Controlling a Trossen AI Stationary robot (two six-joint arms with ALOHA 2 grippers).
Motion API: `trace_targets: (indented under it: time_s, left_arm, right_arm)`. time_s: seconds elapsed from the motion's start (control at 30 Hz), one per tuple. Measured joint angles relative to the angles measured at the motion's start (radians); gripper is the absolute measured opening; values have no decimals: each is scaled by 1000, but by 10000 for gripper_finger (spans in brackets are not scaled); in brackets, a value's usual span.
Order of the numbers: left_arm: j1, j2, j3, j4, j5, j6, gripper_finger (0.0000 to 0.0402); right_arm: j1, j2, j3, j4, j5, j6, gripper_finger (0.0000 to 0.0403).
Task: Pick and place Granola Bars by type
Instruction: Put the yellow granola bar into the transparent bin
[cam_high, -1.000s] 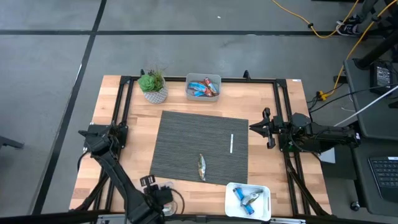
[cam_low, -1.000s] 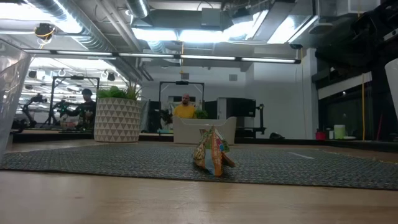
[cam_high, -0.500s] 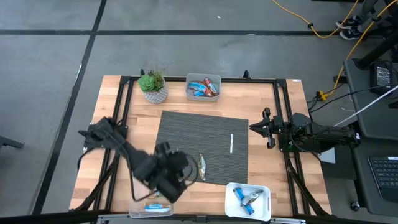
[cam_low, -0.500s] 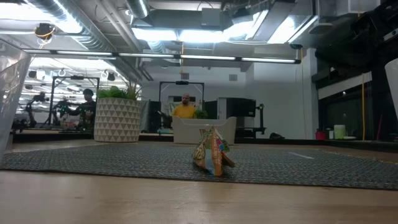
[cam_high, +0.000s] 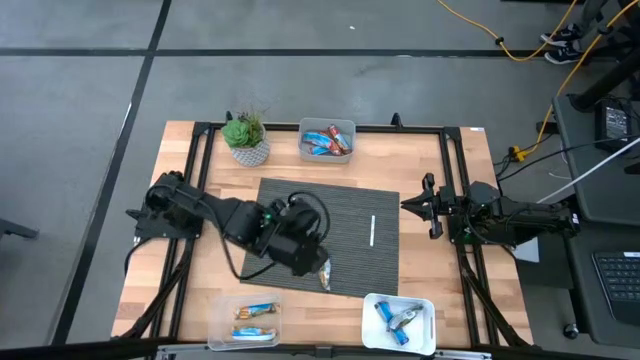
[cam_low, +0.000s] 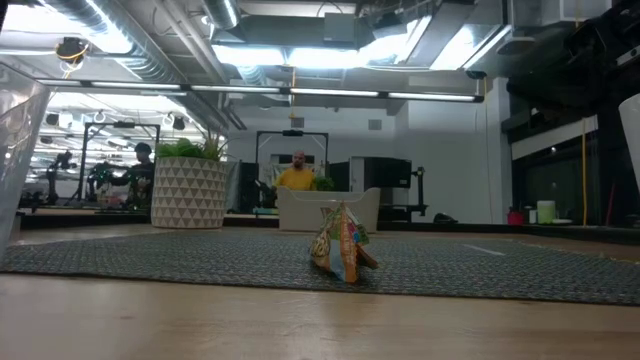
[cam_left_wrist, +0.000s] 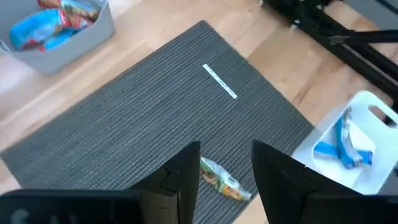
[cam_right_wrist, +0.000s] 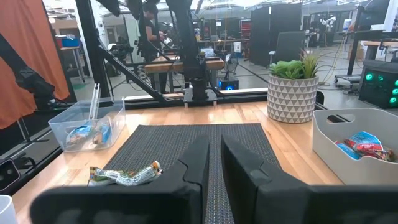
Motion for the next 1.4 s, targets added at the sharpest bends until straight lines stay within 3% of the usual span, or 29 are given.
trace_targets:
  time_s: [0.2,0.33,0.53,0.83,1.1,1.4]
  left_arm:
    - [65,9,-74,73,64,-71,136]
    - [94,18,-153,174,178,-57,137]
    - [114,45,-276,293,237,-58,141]
    - [135,81,-439,475,336,-64,200]
    - [135,134,-482,577,384,-71,242]
    - [135,220,-481,619,417,-99,246]
  right_arm:
    - [0,0,0,0,0,0,46]
    - [0,0,0,0,0,0,46]
    - [0,0,0,0,0,0,46]
    - [0,0,0,0,0,0,46]
    - [0,0,0,0,0,0,46]
    - [0,0,0,0,0,0,46]
